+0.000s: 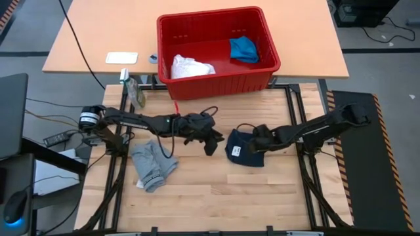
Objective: Fold laundry
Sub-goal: Fold the black pants
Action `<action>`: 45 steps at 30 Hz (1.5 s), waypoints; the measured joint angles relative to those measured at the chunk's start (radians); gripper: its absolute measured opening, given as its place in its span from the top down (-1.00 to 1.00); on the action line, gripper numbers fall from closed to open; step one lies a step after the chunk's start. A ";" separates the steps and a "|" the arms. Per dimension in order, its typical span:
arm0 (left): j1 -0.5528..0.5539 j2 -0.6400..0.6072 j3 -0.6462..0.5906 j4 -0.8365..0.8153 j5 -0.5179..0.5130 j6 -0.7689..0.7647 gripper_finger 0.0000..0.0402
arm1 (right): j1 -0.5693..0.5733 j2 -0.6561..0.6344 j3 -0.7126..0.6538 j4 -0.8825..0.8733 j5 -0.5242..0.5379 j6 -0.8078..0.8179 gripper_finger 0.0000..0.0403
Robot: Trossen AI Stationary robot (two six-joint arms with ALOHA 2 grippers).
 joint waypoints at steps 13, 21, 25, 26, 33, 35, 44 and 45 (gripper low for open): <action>-0.025 -0.111 0.000 -0.558 -0.023 -0.254 0.47 | 0.014 -0.226 0.001 0.016 -0.057 -0.053 -0.27; -0.172 -0.107 -0.072 -0.748 -0.009 -0.405 0.49 | 0.067 -0.126 0.002 0.162 -0.044 -0.105 -0.07; -0.217 -0.105 -0.131 -0.747 0.051 -0.528 0.49 | 0.062 -0.029 0.002 0.180 -0.041 -0.154 0.04; -0.230 -0.105 -0.133 -0.746 0.053 -0.560 0.49 | 0.062 -0.011 0.001 0.178 -0.038 -0.162 0.07; -0.311 -0.109 -0.133 -0.859 0.040 -0.638 0.49 | 0.062 0.115 0.001 0.161 -0.030 -0.169 0.20; -0.311 -0.109 -0.134 -0.944 0.015 -0.634 0.49 | 0.067 0.149 0.004 0.180 -0.050 -0.185 0.22; -0.292 -0.109 -0.276 -0.907 -0.004 -0.484 0.49 | 0.177 0.193 0.003 0.444 -0.168 -0.191 0.24; -0.292 -0.109 -0.310 -0.857 0.018 -0.480 0.49 | 0.188 0.194 0.002 0.471 -0.185 -0.172 0.24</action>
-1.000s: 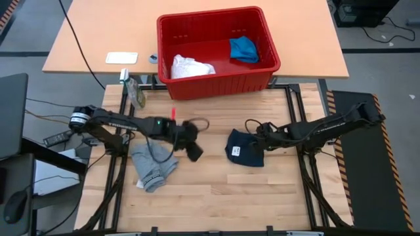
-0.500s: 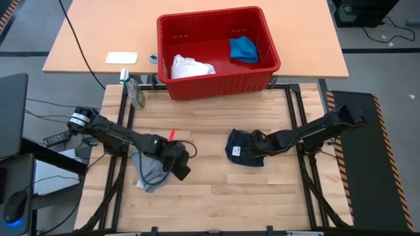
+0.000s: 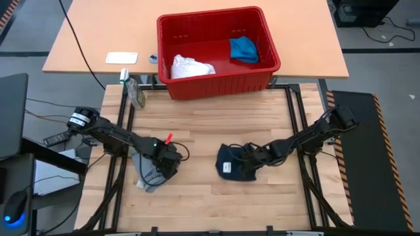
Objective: Fold laundry
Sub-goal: Fold the black pants, then stack the folded black pants on top of the gray shirt
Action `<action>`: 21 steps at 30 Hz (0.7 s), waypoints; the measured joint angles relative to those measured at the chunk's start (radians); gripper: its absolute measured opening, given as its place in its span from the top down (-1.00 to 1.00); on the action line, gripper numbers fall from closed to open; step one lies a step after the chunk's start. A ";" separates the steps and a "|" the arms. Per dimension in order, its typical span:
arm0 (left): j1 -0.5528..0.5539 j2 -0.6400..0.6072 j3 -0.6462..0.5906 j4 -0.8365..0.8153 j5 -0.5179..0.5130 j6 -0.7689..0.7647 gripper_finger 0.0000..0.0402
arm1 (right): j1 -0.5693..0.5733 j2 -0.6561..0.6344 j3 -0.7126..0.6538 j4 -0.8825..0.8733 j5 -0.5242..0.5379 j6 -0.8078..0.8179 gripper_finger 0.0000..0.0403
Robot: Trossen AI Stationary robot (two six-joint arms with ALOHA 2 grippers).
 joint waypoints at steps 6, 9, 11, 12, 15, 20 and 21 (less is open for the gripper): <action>-0.026 -0.004 -0.096 0.213 0.054 -0.010 0.49 | 0.049 -0.001 -0.003 0.113 0.054 0.135 0.24; -0.066 -0.003 -0.097 0.317 0.040 0.023 0.49 | 0.053 -0.013 -0.003 0.115 0.102 0.190 0.24; -0.091 0.000 -0.099 0.394 0.028 0.053 0.49 | 0.049 -0.024 -0.003 0.117 0.127 0.206 0.24; -0.104 0.001 -0.100 0.431 0.027 0.072 0.49 | 0.045 -0.031 -0.003 0.119 0.137 0.213 0.24; -0.147 0.002 -0.101 0.509 0.009 0.107 0.49 | 0.031 -0.055 -0.003 0.128 0.161 0.216 0.24; -0.219 0.002 -0.101 0.541 0.007 0.116 0.49 | 0.002 -0.092 -0.003 0.181 0.167 0.175 0.24; -0.232 -0.001 -0.101 0.539 0.007 0.102 0.49 | -0.003 -0.100 -0.002 0.192 0.168 0.171 0.24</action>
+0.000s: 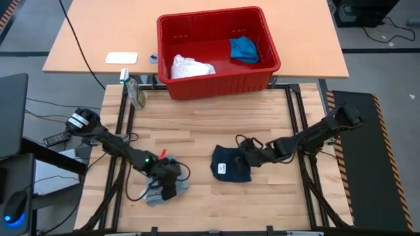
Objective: Fold laundry
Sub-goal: Stack the folded black pants on top of the gray shirt
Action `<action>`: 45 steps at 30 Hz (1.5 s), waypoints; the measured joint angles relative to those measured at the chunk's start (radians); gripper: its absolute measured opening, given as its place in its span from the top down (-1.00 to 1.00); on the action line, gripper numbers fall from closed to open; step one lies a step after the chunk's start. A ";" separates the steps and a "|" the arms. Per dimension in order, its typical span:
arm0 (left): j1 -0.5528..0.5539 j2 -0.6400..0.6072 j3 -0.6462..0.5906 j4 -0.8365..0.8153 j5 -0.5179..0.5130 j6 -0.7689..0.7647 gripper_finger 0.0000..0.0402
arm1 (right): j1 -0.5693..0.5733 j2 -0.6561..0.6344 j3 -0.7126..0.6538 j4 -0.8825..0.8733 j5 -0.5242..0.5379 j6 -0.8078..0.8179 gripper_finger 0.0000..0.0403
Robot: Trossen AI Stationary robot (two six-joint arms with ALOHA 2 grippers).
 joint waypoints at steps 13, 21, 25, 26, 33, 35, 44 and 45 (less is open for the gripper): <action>0.084 -0.125 0.001 0.043 -0.107 0.050 0.34 | 0.032 -0.115 0.001 -0.367 0.021 0.321 0.24; 0.271 -0.015 0.001 0.334 -0.049 0.164 -0.22 | 0.045 -0.132 0.001 -0.419 0.000 0.269 0.00; 0.346 0.064 0.002 0.474 -0.035 0.177 -0.43 | 0.045 -0.130 0.001 -0.450 -0.009 0.254 -0.25; 0.362 0.083 0.002 0.504 -0.024 0.178 -0.46 | 0.045 -0.130 0.001 -0.461 -0.017 0.258 -0.32; 0.411 0.248 0.003 0.815 0.009 0.282 -0.50 | 0.045 -0.130 0.001 -0.488 -0.021 0.277 -0.66; 0.418 0.303 0.009 0.888 0.016 0.265 -0.48 | 0.036 -0.129 0.001 -0.473 -0.010 0.271 -0.68; 0.434 0.505 0.114 0.926 -0.017 0.293 -0.42 | -0.018 -0.008 0.001 -0.446 -0.005 0.240 -0.57; 0.432 0.516 0.125 0.927 -0.018 0.306 -0.39 | -0.023 0.018 0.001 -0.429 -0.013 0.232 -0.55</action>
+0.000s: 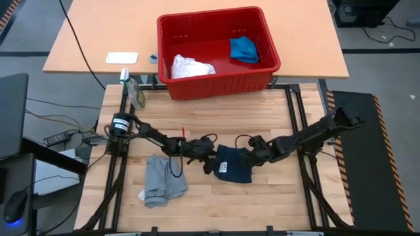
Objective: Fold laundry
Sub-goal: Stack the folded black pants on top of the gray shirt
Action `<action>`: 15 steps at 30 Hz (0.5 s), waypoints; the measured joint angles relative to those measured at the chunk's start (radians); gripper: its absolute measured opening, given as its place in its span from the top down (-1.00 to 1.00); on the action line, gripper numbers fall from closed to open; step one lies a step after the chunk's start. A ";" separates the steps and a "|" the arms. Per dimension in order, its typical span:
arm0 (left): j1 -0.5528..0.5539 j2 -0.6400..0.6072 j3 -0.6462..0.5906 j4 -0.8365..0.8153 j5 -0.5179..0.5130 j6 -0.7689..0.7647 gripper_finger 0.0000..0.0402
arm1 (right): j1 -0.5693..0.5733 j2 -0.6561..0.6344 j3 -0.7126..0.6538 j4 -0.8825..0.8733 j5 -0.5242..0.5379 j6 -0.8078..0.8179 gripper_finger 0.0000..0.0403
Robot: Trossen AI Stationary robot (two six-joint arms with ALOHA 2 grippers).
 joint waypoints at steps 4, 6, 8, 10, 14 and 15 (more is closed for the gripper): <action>-0.001 0.030 0.034 -0.001 -0.017 0.033 -0.19 | -0.011 0.089 0.003 0.118 -0.048 -0.062 -0.48; -0.002 0.037 0.048 -0.007 -0.028 0.038 -0.05 | -0.013 0.118 0.006 0.191 -0.063 -0.066 -0.43; -0.002 0.039 0.056 -0.009 -0.033 0.068 0.13 | -0.012 0.136 0.005 0.238 -0.064 -0.064 -0.34; -0.002 0.040 0.060 -0.010 -0.029 0.100 0.32 | -0.012 0.141 0.004 0.274 -0.069 -0.063 -0.22; -0.001 0.041 0.070 -0.017 0.006 0.106 0.74 | -0.012 0.142 0.000 0.317 -0.067 -0.061 0.11; 0.000 0.042 0.075 -0.020 0.021 0.105 0.84 | -0.012 0.144 -0.001 0.328 -0.068 -0.063 0.20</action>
